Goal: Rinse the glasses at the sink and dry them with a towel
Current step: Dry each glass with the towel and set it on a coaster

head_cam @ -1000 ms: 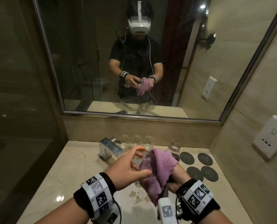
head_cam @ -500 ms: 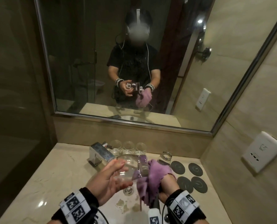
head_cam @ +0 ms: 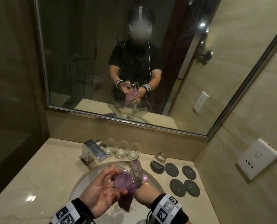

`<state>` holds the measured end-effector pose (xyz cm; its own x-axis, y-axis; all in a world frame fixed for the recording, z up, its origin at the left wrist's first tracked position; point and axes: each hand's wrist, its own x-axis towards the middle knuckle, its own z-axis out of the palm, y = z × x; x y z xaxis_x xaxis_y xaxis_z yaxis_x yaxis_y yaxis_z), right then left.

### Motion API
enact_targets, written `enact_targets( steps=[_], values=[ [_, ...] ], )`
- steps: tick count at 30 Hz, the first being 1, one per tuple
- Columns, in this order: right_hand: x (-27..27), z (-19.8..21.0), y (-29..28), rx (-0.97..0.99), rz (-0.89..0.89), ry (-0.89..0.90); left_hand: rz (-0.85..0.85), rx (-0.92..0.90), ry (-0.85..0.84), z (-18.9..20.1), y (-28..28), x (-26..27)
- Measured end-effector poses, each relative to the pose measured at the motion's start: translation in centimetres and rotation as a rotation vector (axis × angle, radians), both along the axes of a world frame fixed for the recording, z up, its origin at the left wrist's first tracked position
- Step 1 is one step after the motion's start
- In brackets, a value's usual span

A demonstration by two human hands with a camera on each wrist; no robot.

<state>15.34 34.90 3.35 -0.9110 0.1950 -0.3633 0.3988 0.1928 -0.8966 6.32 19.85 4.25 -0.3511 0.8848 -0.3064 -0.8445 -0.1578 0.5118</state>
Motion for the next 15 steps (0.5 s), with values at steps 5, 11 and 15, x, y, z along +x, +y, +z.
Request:
enact_targets(
  steps=[5,11,15],
  values=[
    [1.5,0.6,2.6,-0.125,-0.457,0.138,0.123,-0.017,0.042,0.6,1.0,-0.1],
    [3.1,1.3,4.3,-0.252,-0.412,0.266,0.111,-0.111,0.201,0.9,3.2,0.7],
    [3.6,0.4,5.1,-0.242,-0.357,0.286,0.102,-0.208,0.282,1.0,5.1,1.5]
  ],
)
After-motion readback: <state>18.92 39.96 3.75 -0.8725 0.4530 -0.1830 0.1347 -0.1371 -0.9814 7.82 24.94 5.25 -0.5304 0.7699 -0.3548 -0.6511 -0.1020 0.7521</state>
